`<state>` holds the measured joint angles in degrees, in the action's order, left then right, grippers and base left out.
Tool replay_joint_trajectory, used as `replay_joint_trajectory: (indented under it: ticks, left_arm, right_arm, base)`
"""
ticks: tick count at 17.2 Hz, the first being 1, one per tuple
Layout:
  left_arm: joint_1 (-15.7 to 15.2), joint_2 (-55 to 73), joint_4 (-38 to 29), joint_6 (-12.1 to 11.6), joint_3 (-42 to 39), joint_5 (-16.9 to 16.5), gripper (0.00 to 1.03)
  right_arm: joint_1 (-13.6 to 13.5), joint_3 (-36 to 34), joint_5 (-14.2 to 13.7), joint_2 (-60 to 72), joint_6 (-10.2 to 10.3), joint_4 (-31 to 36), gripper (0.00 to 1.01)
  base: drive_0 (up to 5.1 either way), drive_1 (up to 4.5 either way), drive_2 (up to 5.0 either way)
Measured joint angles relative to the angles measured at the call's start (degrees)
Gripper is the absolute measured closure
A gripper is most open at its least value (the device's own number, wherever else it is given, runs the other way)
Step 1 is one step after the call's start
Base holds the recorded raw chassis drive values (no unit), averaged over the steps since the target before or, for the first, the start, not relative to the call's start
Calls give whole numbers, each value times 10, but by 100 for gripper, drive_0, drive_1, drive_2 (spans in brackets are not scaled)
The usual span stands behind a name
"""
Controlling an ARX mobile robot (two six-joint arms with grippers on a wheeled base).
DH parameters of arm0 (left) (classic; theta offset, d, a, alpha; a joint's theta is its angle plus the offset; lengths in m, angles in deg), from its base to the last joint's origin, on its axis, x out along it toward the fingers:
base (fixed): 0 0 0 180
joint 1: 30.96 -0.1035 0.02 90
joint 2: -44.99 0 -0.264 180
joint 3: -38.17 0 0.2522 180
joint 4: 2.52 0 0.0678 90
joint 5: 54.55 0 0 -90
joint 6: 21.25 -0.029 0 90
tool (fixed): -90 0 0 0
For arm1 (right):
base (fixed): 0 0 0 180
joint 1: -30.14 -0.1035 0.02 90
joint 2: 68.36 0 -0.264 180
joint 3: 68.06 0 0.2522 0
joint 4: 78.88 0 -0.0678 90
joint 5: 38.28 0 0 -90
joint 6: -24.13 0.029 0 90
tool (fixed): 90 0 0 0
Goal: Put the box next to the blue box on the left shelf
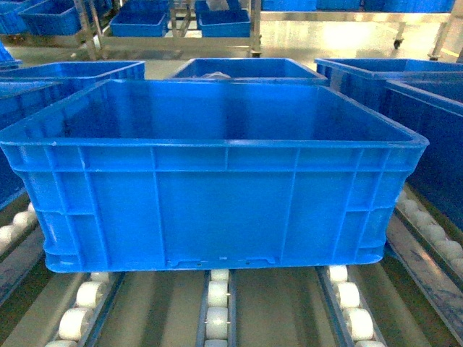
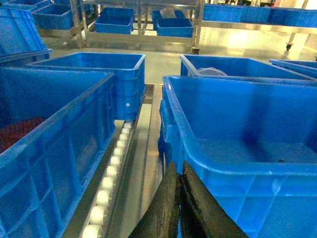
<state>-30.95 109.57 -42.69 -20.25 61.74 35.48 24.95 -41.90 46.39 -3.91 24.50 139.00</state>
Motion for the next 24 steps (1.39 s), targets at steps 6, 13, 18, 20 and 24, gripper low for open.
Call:
replay_joint_trajectory:
  ticks: [6,13,18,20,24]
  left_arm:
    - [0,-40,19,0,-22,0,102]
    - [0,-196,110,0,-83,0,102]
    - [0,-341,241,0,-89,0,102]
    - [0,-393,287,0,-89,0,102]
    - [0,-476,369,0,-89,0,102]
  right_arm:
    - [7,-26,9,-36,0,-15,100]
    - [52,-107,53,-163,0,-68,100]
    - [52,-116,54,-317,0,-197,100]
    - [52,-116,54,-372,0,-245,100]
    - [52,-116,54,-461,0,-333,100]
  base:
    - [0,0,0]
    - [0,0,0]
    - [0,0,0]
    - [0,0,0]
    - [0,0,0]
